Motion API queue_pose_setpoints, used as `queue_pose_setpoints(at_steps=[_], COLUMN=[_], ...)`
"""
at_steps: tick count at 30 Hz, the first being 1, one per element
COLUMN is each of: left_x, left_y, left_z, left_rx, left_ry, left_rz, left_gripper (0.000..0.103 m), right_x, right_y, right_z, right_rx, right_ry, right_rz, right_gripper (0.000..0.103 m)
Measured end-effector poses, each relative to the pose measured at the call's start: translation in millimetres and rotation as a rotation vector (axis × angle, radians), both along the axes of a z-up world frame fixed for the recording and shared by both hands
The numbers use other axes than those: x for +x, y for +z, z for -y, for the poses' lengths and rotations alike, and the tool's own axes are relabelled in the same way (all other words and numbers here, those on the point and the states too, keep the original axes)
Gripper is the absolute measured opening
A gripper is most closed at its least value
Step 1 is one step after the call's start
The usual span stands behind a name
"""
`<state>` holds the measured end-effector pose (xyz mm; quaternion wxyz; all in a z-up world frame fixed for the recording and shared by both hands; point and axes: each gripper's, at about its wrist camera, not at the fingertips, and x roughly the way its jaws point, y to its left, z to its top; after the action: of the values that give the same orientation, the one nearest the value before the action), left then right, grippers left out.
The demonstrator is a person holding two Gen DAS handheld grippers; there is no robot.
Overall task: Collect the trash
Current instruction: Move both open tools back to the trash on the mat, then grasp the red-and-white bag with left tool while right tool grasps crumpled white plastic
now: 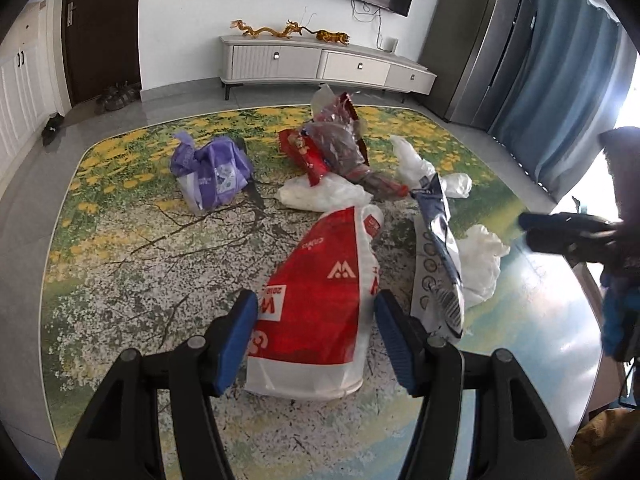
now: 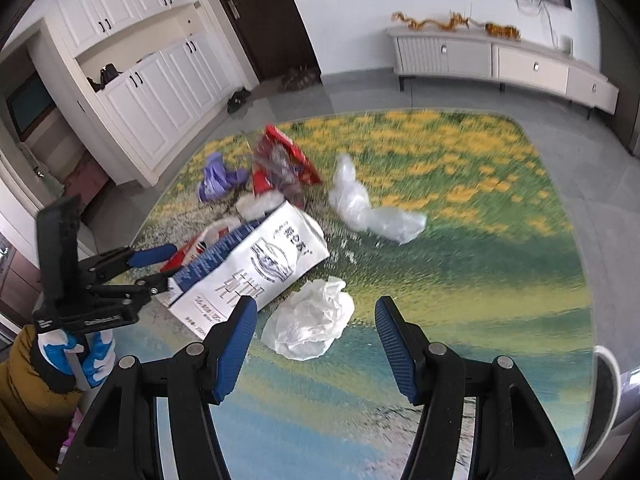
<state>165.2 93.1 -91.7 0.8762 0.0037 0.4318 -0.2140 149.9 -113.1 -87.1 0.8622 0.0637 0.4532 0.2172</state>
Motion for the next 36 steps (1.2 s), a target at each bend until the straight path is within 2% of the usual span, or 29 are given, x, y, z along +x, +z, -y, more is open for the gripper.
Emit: queue_pose_setpoints(at_steps=[5, 12, 14, 16, 27, 36], left_x=[1.4, -2.2, -5.3, -8.3, -26.5, -49.8], left_y=[-1.1, -1.8, -0.1, 1.6, 6.1, 32.5], left_z=[1.2, 1.1, -0.2, -2.6, -11.5, -33.8], left_rx=[-0.021, -0.026, -0.04, -0.041, -0.075, -0.134], left_ry=[-0.008, -0.006, -0.01, 0.006, 0.056, 0.129], left_rz=[-0.007, -0.001, 0.009, 0.009, 0.017, 0.058], left_gripper=[0.058, 0.056, 0.047, 0.047, 0.046, 0.046], right_x=[9.8, 13.1, 12.8, 11.0, -2.5, -25.9], right_y=[-19.5, -29.3, -31.8, -32.3, -20.3, 5.7], right_z=[-7.9, -9.9, -9.6, -9.2, -6.7, 7.0], right_rx=[-0.002, -0.002, -0.002, -0.004, 0.011, 0.055], right_ry=[0.006, 0.009, 0.019, 0.026, 0.034, 0.032], right_rz=[-0.047, -0.064, -0.069, -0.067, -0.02, 0.057], right_gripper=[0.058, 0.039, 0.032, 0.025, 0.02, 0.02])
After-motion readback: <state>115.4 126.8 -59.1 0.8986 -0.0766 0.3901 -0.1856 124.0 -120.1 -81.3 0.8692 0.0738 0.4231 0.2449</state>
